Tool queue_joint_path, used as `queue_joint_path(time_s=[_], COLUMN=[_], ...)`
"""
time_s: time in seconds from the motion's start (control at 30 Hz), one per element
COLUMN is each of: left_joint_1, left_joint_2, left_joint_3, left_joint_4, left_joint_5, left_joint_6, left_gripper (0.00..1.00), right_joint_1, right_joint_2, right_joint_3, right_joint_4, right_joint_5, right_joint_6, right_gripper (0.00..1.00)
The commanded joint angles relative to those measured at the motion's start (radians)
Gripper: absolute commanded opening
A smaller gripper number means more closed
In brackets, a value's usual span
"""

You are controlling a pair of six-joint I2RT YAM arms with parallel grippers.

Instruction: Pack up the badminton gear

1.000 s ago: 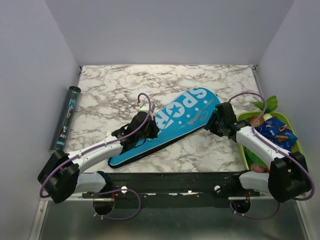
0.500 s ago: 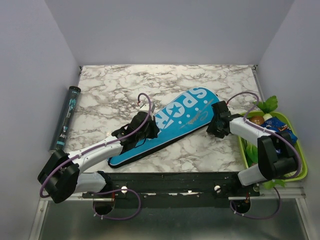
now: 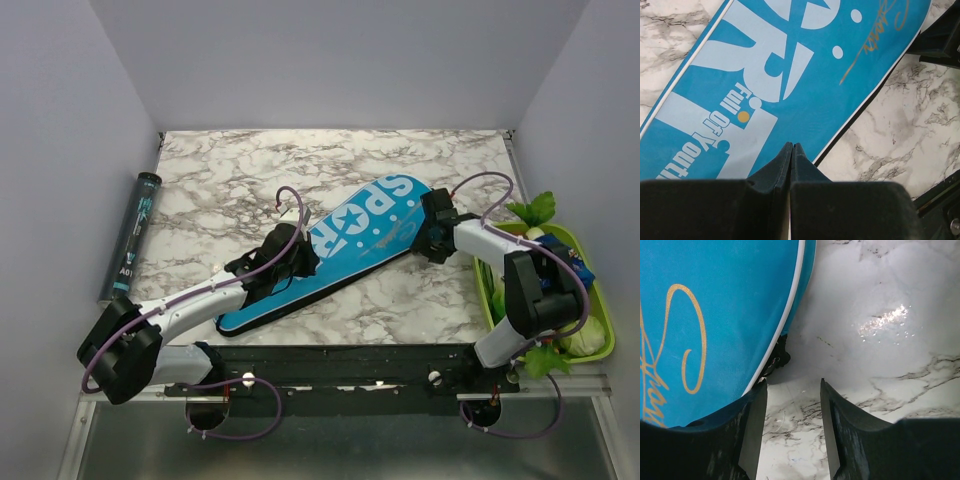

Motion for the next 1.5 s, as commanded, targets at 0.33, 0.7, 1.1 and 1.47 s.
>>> queue_joint_path(time_s=[0.33,0.7,1.1,1.47], left_joint_1=[0.006,0.009,0.011,0.009], left_joint_2=[0.024,0.024,0.029,0.041], left_joint_3=[-0.011,-0.014,-0.009,-0.012], left_joint_4=[0.031,0.032,0.042,0.043], left_joint_5=[0.026,0.026,0.033,0.036], left_joint_6=[0.012,0.015,0.013,0.008], left_gripper=[0.09,0.09,0.09,0.09], right_joint_1=[-0.039,-0.103,-0.111,-0.111], right_joint_2=[0.049,0.007,-0.074,-0.065], right_joint_3=[0.064,0.043,0.051,0.0], right_joint_4=[-0.02,-0.039,-0.031,0.101], right_joint_5=[0.074,0.127,0.002,-0.15], right_joint_6=[0.017,0.011,-0.006,0.078], right_gripper=[0.55,0.54,0.54,0.57])
